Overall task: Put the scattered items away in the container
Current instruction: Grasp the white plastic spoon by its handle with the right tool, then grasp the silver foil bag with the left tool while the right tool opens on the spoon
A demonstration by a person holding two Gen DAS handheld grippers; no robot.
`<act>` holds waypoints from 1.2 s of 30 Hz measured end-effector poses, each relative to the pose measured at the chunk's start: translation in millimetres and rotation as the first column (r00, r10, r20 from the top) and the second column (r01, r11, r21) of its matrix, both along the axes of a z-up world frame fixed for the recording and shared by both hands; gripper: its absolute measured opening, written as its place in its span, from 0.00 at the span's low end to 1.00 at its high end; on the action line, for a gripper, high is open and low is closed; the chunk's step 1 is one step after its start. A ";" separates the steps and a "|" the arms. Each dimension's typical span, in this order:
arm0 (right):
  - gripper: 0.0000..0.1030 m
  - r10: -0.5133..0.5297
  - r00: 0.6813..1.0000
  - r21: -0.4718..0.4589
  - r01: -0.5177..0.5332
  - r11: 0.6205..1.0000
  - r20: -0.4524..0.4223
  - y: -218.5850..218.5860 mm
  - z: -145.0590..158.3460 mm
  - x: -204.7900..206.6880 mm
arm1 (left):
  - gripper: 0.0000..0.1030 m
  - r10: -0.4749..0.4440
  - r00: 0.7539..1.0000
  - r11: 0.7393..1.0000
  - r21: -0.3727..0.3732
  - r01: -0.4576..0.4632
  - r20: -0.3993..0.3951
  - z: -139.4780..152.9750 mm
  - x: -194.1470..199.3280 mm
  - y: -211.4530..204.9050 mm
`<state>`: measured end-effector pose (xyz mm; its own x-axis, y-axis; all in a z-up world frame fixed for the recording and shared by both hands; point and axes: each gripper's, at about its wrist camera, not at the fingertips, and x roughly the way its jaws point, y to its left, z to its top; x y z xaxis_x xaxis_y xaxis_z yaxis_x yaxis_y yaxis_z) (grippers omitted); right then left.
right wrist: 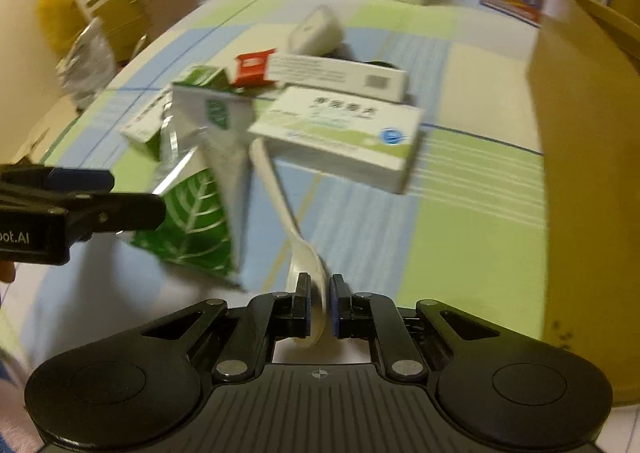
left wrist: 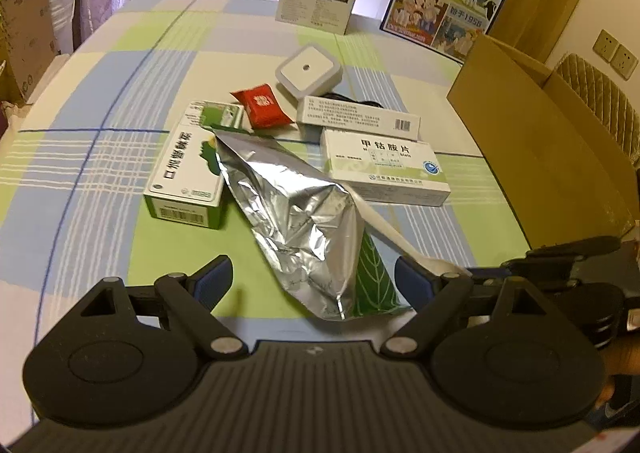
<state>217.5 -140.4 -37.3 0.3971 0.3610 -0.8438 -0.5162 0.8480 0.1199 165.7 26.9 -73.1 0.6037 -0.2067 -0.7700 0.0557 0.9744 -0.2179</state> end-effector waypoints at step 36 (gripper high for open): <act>0.37 -0.029 0.998 0.006 0.029 1.000 0.058 -10.9 5.5 -3.3 | 0.73 -0.066 0.995 0.995 0.067 0.072 -0.077 -4.2 14.3 -1.3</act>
<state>214.2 -151.2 -31.8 0.4557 0.3533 -0.8170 -0.4978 0.8621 0.0950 180.0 25.6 -77.3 0.5303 -0.1898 -0.8263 0.1096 0.9818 -0.1552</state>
